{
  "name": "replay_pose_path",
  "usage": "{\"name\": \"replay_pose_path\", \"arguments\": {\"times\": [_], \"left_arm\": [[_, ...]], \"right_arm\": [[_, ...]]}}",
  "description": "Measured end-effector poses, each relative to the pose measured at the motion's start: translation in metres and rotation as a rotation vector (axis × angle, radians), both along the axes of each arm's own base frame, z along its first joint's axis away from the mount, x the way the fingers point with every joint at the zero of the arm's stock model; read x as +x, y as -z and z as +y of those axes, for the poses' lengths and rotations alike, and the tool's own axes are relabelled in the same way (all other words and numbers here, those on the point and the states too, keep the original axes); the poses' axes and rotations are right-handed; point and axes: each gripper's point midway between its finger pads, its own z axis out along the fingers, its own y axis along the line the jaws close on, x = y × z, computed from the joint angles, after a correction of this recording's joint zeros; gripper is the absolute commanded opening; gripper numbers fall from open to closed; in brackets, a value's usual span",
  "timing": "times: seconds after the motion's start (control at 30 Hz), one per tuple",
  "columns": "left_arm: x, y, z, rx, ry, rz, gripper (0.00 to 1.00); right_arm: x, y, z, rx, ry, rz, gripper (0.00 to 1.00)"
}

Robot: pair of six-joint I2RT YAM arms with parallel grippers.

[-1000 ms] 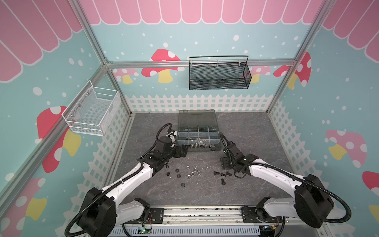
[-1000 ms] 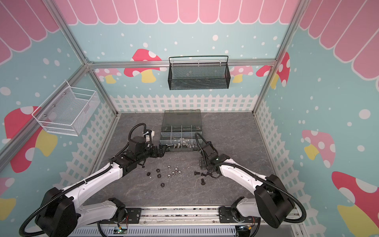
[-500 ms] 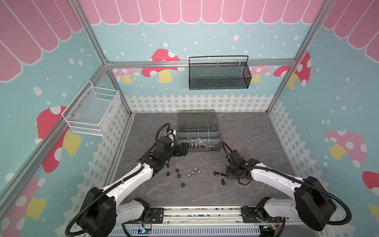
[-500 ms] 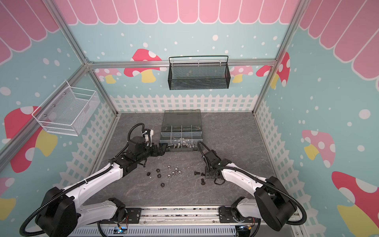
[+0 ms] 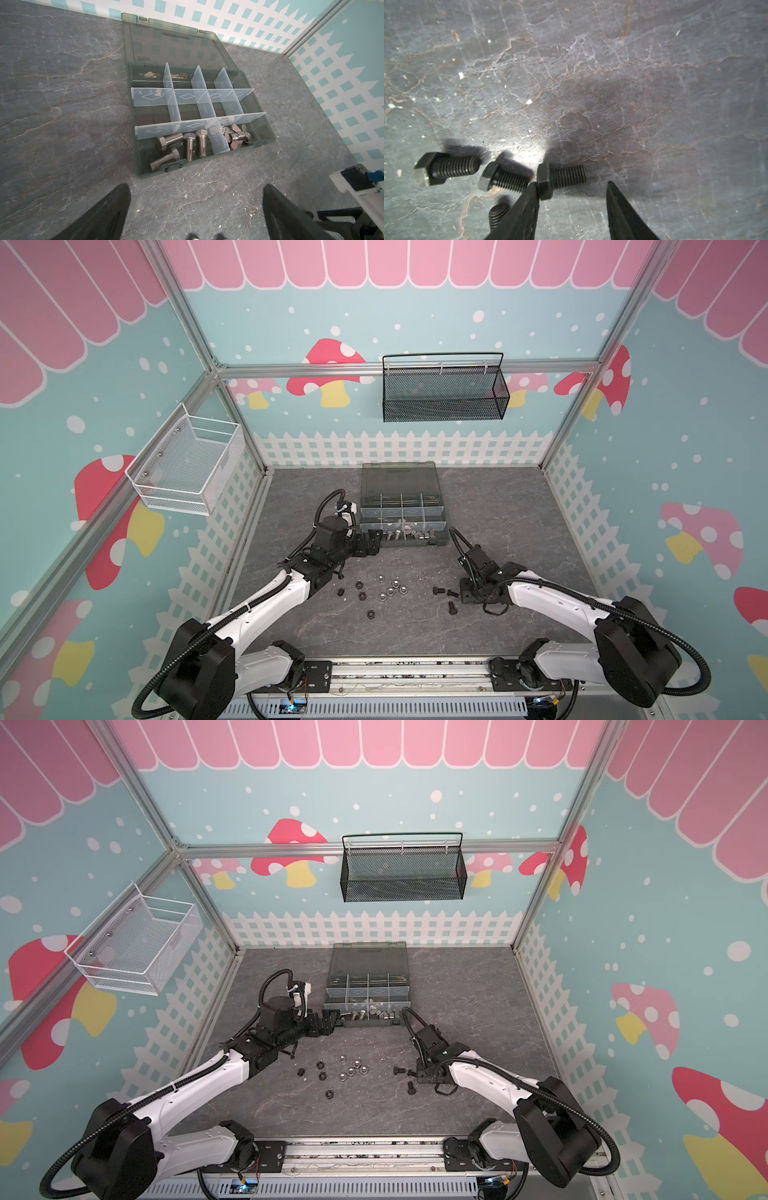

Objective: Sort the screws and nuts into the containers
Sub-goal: 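Lower the right gripper and close it on a black bolt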

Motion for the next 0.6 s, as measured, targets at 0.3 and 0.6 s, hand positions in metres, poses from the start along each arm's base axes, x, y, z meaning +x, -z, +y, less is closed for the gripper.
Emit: {"name": "replay_pose_path", "arguments": {"times": [0.3,0.6], "left_arm": [[0.000,0.000,0.000,0.001,-0.001,0.000,1.00],[0.000,-0.001,0.001,0.004,-0.007,-0.004,1.00]], "right_arm": [[-0.008,0.002,0.003,0.021,-0.014,0.043,0.56],[-0.019,-0.004,-0.009,-0.011,0.013,0.068,0.53]]}}
